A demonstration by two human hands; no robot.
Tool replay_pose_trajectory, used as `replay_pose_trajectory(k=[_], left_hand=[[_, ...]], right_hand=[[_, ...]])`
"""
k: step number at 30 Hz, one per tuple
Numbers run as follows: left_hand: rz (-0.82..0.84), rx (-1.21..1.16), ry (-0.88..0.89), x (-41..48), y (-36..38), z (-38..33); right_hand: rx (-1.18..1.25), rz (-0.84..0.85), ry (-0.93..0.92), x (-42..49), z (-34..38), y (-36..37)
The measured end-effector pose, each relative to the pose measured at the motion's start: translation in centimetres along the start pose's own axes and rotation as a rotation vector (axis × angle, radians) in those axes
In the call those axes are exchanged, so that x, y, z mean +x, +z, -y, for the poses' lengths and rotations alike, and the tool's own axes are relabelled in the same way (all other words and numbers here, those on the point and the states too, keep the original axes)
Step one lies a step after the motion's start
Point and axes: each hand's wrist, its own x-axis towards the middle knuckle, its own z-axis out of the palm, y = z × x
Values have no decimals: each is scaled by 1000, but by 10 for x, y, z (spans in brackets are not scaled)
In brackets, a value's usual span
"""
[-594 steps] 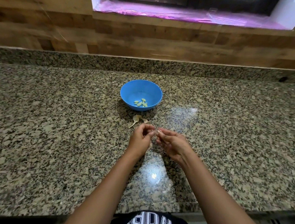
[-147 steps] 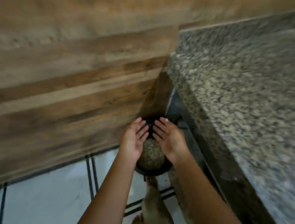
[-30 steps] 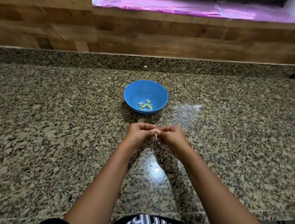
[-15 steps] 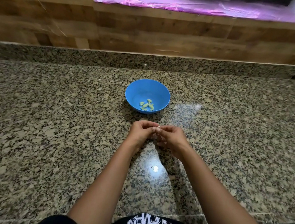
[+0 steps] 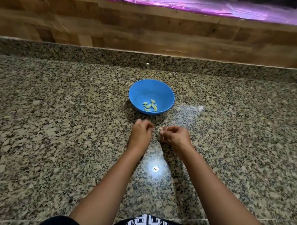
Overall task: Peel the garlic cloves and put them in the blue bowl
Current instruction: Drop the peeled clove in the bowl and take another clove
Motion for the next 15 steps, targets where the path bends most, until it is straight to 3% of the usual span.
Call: replay_pose_trajectory(k=[5, 10, 15], left_hand=[[159, -333, -145, 4, -3, -1], [20, -539, -318, 3, -4, 9], [9, -602, -363, 2, -8, 11]], right_hand=[[-145, 8, -128, -2, 1, 9], [-168, 10, -114, 3, -1, 12], [-220, -67, -97, 10, -2, 20]])
